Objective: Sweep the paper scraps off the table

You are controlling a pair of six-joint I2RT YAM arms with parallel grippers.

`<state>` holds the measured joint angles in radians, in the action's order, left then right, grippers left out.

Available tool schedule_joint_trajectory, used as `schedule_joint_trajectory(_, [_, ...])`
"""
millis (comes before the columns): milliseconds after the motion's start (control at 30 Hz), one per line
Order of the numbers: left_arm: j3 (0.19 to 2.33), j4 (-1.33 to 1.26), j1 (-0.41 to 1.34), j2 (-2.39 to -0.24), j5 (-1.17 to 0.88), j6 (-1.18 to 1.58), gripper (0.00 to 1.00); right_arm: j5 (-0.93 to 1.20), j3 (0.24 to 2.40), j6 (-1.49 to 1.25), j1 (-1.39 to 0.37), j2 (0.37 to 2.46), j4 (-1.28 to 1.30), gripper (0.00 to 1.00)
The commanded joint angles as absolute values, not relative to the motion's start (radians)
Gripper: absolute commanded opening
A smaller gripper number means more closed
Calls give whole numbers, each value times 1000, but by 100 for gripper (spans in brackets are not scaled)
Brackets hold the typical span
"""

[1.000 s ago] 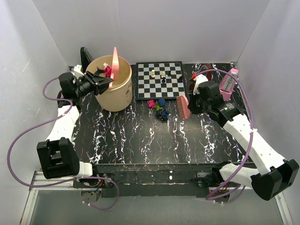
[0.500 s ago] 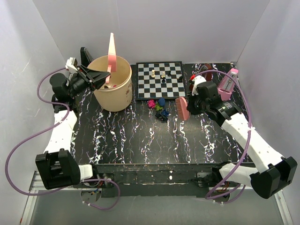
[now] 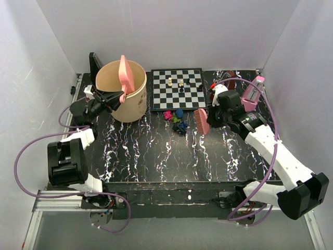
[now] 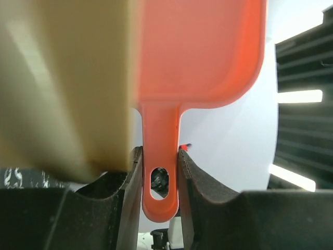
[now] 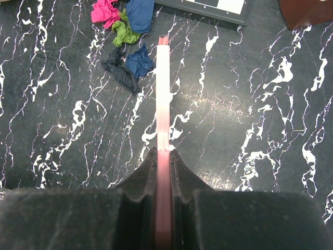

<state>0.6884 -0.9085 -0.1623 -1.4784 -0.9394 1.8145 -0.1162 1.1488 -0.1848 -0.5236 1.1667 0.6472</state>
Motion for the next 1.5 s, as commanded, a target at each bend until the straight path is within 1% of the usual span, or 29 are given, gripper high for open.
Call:
schedule_joint_trajectory(0, [753,-1382,-166,-1529,-917,2117,0,-109,1180,-193,-520,1146,617,1])
schedule_joint_trajectory(100, [837,-1347,-166,-1497,-945,2080,0,-106,1184,-195,-522,1147,620,1])
schedule_joint_trajectory(167, [891,-1185,-164,-1435,-994,1951,0,-106,1186,-195,-520,1150,618,1])
schedule_joint_trajectory(233, [939,-868,-158,-1320,-1028,1663,0,-104,1193,-196,-520,1158,617,1])
schedule_joint_trajectory(300, [1018,-377,-141,-1217,-999,1274,0,-112,1209,-213,-520,1175,621,1])
schedule_joint_trajectory(367, [1132,71,-92,-1146,-861,925,0,-110,1233,-256,-522,1196,623,1])
schedule_joint_trajectory(433, [1222,350,-16,-1105,-690,705,0,-82,1267,-305,-522,1229,635,1])
schedule_joint_trajectory(467, [1236,414,62,-1089,-623,634,0,-39,1296,-334,-520,1245,634,1])
schedule_joint_trajectory(567, [1218,501,191,-1068,-499,519,0,112,1344,-422,-520,1304,600,1])
schedule_joint_trajectory(633, [1201,564,280,-1066,-402,444,0,176,1386,-477,-523,1379,583,1])
schedule_joint_trajectory(700, [1195,638,377,-1071,-269,378,0,209,1429,-527,-523,1454,577,1])
schedule_joint_trajectory(800, [1160,695,474,-1051,-145,331,0,219,1482,-592,-523,1557,540,1])
schedule_joint_trajectory(933, [1089,724,554,-977,-63,296,0,265,1506,-670,-525,1663,456,1])
schedule_joint_trajectory(1067, [1036,764,621,-943,-20,288,0,196,1552,-703,-517,1755,520,1])
schedule_joint_trajectory(1133, [1013,773,653,-949,-15,290,0,190,1540,-713,-505,1790,517,1])
schedule_joint_trajectory(1167, [1002,775,667,-957,24,290,0,180,1536,-721,-499,1807,520,1])
schedule_joint_trajectory(1267, [986,775,710,-991,55,299,0,129,1542,-741,-473,1838,606,1])
schedule_joint_trajectory(1367, [985,787,755,-1034,95,301,0,80,1523,-732,-443,1801,672,1])
schedule_joint_trajectory(1433, [986,804,782,-1072,124,301,0,107,1474,-692,-433,1743,643,1])
schedule_joint_trajectory(1467, [989,813,804,-1097,138,299,0,161,1448,-658,-430,1714,618,1])
